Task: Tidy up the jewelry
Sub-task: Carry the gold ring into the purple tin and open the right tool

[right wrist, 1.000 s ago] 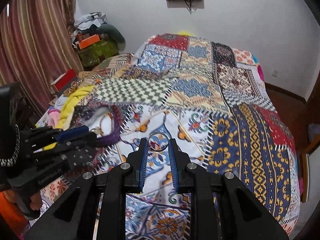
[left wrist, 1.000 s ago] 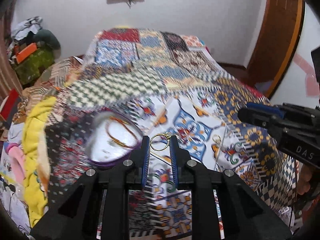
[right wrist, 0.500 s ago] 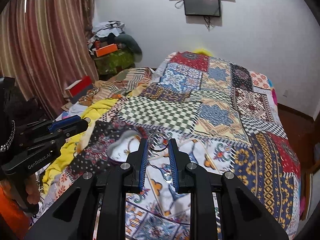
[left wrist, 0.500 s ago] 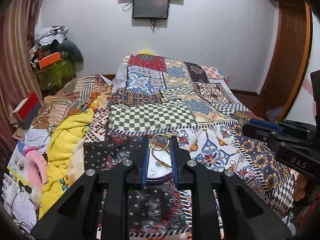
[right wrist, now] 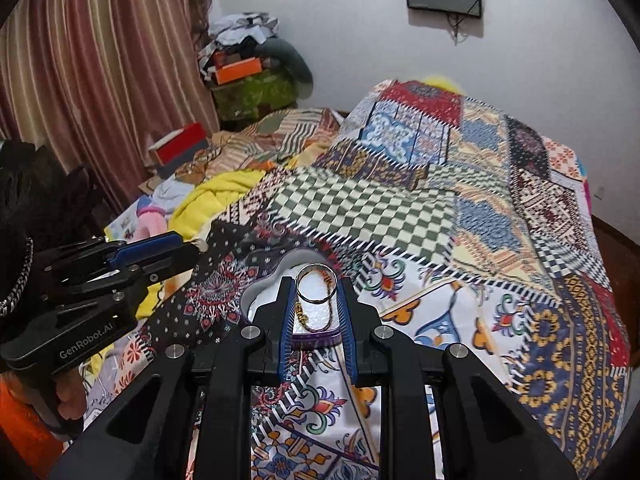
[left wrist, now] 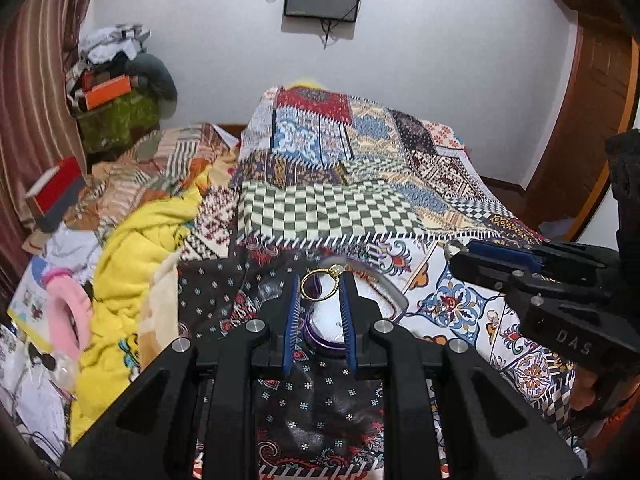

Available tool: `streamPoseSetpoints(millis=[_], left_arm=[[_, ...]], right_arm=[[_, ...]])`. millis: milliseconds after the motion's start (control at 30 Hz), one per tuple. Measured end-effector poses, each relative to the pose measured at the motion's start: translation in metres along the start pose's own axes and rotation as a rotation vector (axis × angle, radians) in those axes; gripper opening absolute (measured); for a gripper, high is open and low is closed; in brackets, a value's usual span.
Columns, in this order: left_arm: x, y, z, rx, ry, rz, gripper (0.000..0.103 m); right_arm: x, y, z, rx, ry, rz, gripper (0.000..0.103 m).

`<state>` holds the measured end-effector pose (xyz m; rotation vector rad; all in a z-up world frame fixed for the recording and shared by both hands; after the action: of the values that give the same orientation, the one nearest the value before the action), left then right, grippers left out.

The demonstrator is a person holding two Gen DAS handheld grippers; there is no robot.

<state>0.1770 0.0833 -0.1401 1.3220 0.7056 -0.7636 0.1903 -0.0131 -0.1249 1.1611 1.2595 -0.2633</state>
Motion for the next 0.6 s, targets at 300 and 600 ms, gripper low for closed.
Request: streamPoseSetpoints(millis=[300, 600], left_arm=[[0.041, -0.007, -0.002, -0.004, -0.036, -0.072, 0.018], [0.053, -0.004, -0.009, -0.002, -0.037, -0.079, 0.018]], right_arm=[[0.039, -0.004, 0.003, 0.0, 0.026, -0.09, 0.019], [0.063, -0.004, 0.0, -0.014, 0.047, -0.142, 0.019]])
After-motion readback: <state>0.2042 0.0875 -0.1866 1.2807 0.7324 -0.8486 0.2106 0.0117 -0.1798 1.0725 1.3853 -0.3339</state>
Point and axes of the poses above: each gripper's, at about its wrist camera, not at the fingertips, and x roughly the way its jaws point, z to its right, y to its top, the point moved 7 cm from there along x, roughly the way its jaws point, and after that the axes turned 13 degrees about -z, right-handed, at the moved point
